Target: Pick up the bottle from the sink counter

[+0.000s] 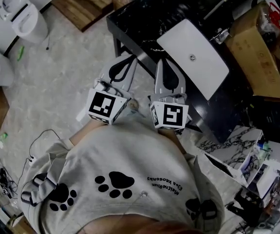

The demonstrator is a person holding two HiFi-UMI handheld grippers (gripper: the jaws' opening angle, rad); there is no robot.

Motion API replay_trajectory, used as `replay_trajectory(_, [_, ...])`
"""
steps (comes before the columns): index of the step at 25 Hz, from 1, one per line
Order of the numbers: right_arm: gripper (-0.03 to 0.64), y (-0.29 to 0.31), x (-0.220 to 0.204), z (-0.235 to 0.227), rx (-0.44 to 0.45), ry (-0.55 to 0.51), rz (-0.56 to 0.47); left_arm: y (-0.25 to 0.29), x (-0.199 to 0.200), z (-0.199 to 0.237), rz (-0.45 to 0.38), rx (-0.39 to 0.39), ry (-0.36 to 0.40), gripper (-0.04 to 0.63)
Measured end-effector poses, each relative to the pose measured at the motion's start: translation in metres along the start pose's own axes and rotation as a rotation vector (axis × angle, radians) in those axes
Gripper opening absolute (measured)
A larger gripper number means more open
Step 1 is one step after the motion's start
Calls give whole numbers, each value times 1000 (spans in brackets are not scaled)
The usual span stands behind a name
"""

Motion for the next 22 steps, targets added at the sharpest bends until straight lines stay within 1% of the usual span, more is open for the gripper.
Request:
replay_trajectory(3, [2, 14, -6, -8, 19, 8, -9, 14, -1, 5, 8, 22, -12, -2])
replay_trajectory(11, [2, 41, -17, -30, 71, 23, -38, 41, 2, 11, -14, 80, 0, -2])
replay_trajectory(14, [2, 49, -19, -32, 93, 31, -49, 44, 1, 12, -21, 98, 13, -2])
replay_trajectory(17, [2, 51, -20, -30, 114, 36, -53, 42, -4, 15, 6, 126, -2, -2])
replay_trajectory(20, [2, 49, -21, -28, 125, 42, -56, 40, 0, 16, -19, 139, 14, -2])
replay_trajectory(22, [2, 48, -22, -26, 129, 43, -54, 38, 0, 15, -21, 140, 8, -2])
Point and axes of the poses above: the fingertips, and each gripper's own axes: y forward along the fingers, z to its left, x out of its top, the point moved 4 cm from there along -y, backward along the fingers, and after that the axes turned 15 degrees about -y, right-handed, at the moved point
